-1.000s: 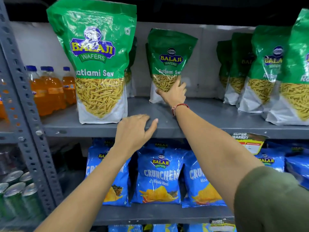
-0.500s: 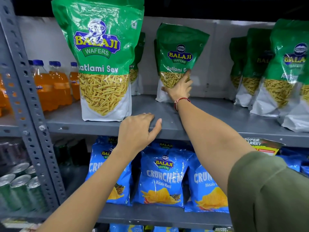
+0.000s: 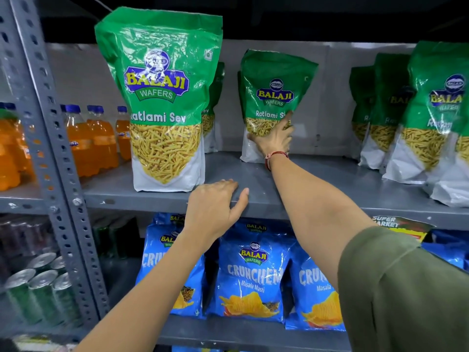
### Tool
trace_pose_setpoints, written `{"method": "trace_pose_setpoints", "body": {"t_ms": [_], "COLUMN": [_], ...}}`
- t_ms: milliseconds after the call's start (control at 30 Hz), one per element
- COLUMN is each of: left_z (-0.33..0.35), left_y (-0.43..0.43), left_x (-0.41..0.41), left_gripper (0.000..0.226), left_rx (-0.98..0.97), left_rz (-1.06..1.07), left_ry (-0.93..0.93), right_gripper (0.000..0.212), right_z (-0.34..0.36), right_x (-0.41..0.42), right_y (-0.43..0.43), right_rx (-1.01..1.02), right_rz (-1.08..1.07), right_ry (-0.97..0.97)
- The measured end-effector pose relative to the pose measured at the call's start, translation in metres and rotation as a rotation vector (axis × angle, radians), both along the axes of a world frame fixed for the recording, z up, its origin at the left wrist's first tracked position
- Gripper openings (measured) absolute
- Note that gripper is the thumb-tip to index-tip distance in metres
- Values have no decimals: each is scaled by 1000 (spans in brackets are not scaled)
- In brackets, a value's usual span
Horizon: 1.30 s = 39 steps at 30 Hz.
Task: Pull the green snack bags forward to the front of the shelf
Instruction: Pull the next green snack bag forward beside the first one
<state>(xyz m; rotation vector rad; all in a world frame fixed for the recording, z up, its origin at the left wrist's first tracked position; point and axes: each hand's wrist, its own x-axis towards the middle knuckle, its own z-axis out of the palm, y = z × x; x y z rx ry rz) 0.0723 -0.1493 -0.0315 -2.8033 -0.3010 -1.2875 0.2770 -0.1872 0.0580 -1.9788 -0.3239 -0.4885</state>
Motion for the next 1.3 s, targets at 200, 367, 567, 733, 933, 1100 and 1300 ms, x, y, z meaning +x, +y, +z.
{"method": "trace_pose_setpoints", "body": {"t_ms": [200, 367, 567, 733, 933, 1100, 1300], "left_z": [0, 1, 1, 0, 2, 3, 5], "left_y": [-1, -3, -1, 0, 1, 2, 2], "left_x": [0, -1, -2, -4, -5, -8, -10], "left_gripper": [61, 65, 67, 73, 83, 84, 81], "left_rx": [-7, -4, 29, 47, 81, 86, 112], "left_rz": [21, 29, 22, 0, -9, -25, -19], "left_ry": [26, 40, 42, 50, 84, 88, 106], "right_gripper": [119, 118, 121, 120, 119, 120, 120], "right_z": [-1, -1, -4, -11, -13, -15, -20], "right_x": [-5, -19, -46, -75, -112, -139, -166], "right_y": [-4, -13, -27, -46, -70, -88, -108], "right_rx": [3, 5, 10, 9, 2, -12, -14], "right_rz": [-22, -36, -54, -70, -63, -58, -52], "right_ry": [-24, -45, -62, -118, -138, -158, -216]}}
